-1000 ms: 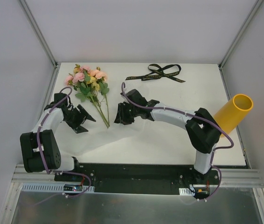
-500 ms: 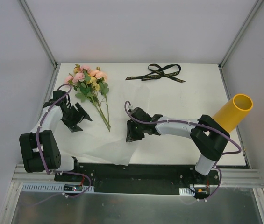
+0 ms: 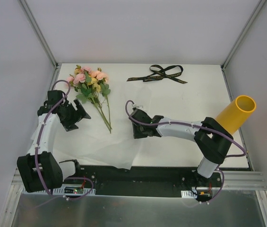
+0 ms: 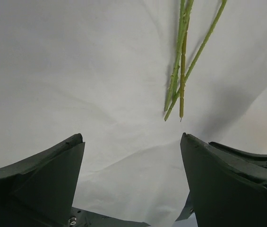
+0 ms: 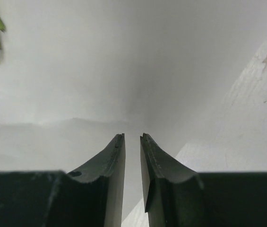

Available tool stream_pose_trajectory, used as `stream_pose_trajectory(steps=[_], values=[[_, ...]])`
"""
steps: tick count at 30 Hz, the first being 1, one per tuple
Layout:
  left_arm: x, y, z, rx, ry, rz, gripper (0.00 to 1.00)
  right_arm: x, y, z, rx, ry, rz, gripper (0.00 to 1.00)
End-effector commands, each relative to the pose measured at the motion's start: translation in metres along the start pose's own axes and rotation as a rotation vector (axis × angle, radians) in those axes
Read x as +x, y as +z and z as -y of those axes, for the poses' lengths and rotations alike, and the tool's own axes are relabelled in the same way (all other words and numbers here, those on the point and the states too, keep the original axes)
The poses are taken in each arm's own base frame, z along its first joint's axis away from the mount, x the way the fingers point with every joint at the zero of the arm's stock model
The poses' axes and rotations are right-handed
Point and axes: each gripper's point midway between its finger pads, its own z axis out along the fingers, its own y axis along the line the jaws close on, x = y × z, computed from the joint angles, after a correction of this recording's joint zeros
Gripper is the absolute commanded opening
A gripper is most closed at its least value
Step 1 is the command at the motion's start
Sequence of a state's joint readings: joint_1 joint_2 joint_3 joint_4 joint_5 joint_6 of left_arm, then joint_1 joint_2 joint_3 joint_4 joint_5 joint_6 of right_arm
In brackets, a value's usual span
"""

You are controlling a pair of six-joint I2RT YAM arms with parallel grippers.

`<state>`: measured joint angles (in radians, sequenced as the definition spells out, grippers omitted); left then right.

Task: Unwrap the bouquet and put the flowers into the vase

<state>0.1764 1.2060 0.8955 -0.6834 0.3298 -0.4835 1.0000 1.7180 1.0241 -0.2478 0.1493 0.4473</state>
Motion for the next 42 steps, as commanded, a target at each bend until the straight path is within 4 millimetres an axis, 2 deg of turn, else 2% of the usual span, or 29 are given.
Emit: stream_pose_trajectory(steps=[1,4,8,12,16,21,26,34,42], values=[[-0.002,-0.019,-0.005,-0.021,0.078,0.098,0.89,-0.075,-0.041,-0.044,-0.103,0.036,0.209,0.29],[-0.003,-0.020,-0.012,-0.051,0.047,0.136,0.99,-0.111,-0.044,-0.068,-0.132,0.063,0.297,0.29],[-0.004,-0.023,-0.015,-0.068,0.039,0.158,0.99,-0.153,-0.028,-0.092,-0.128,0.075,0.383,0.30],[-0.010,-0.032,-0.017,-0.089,0.040,0.227,0.99,-0.181,-0.012,-0.123,-0.173,0.054,0.424,0.32],[-0.016,-0.037,-0.022,-0.125,0.031,0.274,0.98,-0.204,0.005,-0.139,-0.173,0.043,0.463,0.32],[-0.015,-0.037,-0.024,-0.139,0.030,0.273,0.98,-0.213,0.029,-0.163,-0.218,0.021,0.451,0.33],[-0.016,-0.038,-0.024,-0.140,0.029,0.279,0.98,-0.214,0.056,-0.167,-0.205,0.025,0.442,0.35],[-0.015,-0.037,-0.024,-0.141,0.030,0.272,0.98,-0.202,0.093,-0.176,-0.220,0.013,0.413,0.37],[-0.015,-0.035,-0.023,-0.139,0.028,0.258,0.97,-0.192,0.106,-0.175,-0.221,0.017,0.381,0.37]])
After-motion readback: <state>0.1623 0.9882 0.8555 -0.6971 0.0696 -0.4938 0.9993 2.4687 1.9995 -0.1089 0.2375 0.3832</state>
